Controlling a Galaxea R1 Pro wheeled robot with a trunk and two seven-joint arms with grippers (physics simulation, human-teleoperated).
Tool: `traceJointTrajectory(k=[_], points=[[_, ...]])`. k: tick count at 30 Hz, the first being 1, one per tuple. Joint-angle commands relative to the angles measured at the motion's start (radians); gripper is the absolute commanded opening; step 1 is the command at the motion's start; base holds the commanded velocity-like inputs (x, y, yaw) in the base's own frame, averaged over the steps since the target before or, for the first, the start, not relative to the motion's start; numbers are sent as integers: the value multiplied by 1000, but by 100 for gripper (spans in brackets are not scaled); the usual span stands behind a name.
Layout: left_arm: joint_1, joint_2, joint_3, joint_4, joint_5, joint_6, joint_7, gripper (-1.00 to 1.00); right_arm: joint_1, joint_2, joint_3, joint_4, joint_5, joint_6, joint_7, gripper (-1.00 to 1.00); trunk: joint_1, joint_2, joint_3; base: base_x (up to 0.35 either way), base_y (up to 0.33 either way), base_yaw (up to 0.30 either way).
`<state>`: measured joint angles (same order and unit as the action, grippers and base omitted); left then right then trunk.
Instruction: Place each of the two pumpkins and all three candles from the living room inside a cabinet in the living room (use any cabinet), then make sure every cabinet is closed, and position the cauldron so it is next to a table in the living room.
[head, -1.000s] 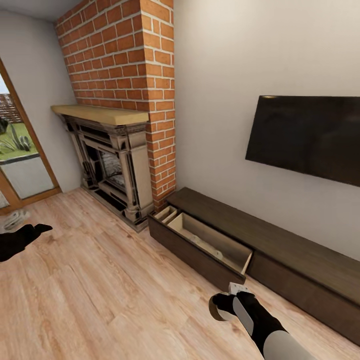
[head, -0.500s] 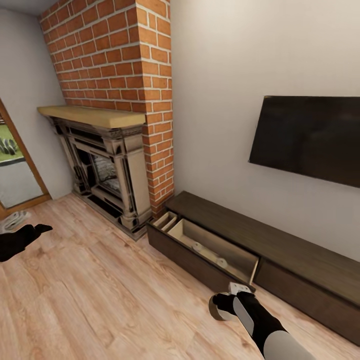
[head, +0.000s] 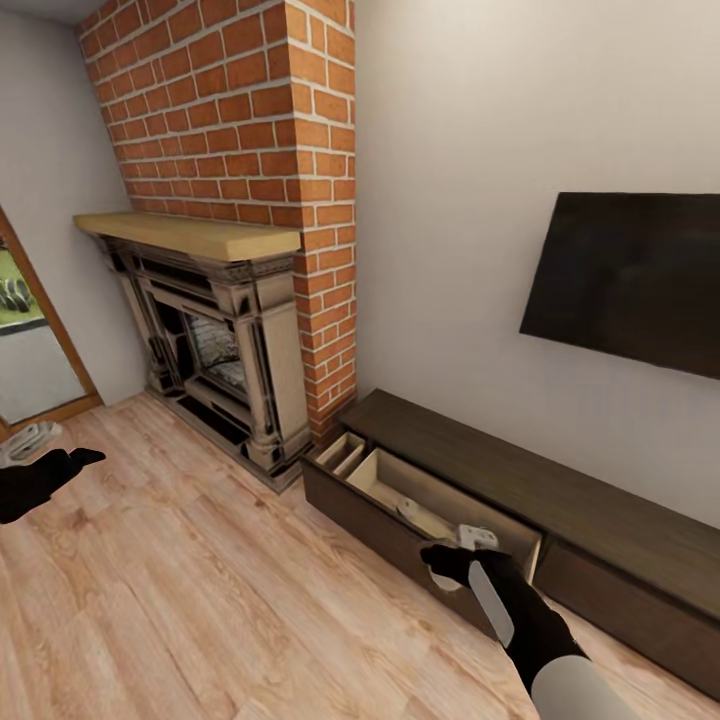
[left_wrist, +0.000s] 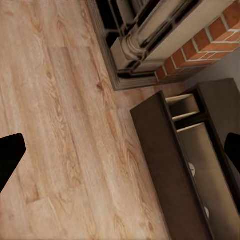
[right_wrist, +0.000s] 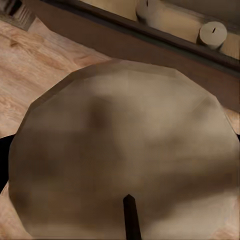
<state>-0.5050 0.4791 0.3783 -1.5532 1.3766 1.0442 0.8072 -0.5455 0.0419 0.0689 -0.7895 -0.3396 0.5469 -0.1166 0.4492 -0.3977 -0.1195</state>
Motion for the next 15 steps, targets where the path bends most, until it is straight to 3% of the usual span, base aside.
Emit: traceJointTrajectory(k=[1,4,6,8,11,15], points=[[-1,0,1,-1,10,3,10,100,10,-1,1,-54,-12,36,-13,-100,1,-2,-2,61,26,0],[-1,0,0,-3,10,3,10,100,44,-3,-11,-164,-12,102,-13,-100,1,-2,-2,46,-22,0],[-1,0,0,-3,10,3,10,100,55,-4,-50,-197,-12,133,-14,-100,1,-2,-2,84,-154,0],[-2,0,0,-4,10,3,10,100,61,-6,-110,-212,-12,165,-16,-100,1,-2,-2,100,-204,0],[-2,-1,-1,-6,10,3,7,100,55,-10,-234,-217,-10,229,-28,-100,1,-2,-2,91,-228,0],[-2,-1,-1,-15,18,3,-1,100,20,-22,-322,-190,-10,293,-111,-100,1,-2,-2,33,-125,0]])
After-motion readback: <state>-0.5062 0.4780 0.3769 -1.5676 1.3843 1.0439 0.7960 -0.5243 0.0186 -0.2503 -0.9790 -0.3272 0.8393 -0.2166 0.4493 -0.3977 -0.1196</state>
